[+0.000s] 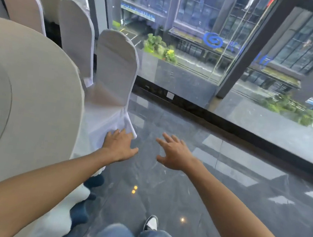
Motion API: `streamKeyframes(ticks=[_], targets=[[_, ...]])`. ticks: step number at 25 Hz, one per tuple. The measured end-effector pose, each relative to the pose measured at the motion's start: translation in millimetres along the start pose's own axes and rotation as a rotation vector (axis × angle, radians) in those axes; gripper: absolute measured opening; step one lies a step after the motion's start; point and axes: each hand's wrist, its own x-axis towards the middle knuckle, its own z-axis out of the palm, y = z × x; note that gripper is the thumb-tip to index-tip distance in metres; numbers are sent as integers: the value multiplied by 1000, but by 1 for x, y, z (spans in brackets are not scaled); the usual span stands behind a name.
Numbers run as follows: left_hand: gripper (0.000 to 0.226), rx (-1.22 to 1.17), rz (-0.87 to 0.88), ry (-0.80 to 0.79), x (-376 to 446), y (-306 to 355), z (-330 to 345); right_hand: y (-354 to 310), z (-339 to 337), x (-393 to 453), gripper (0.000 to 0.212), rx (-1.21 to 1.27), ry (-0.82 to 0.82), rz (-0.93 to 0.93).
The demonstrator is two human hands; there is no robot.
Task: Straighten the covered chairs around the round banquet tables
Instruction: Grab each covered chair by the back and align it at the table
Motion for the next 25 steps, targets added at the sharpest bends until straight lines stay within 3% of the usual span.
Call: streamKeyframes(ticks=[8,13,18,25], targets=[[27,-224,-219,48,223,13,-78,115,-126,230,73,-101,-47,-246],[48,-279,-380,60,384,-31,-113,166,-214,407,72,-194,-45,-390],[53,-381,-504,43,498,-76,-179,164,-306,558,64,-230,-56,-545],[45,-480,-792,90,615,-129,-225,135,-351,757,62,-309,-113,-832]])
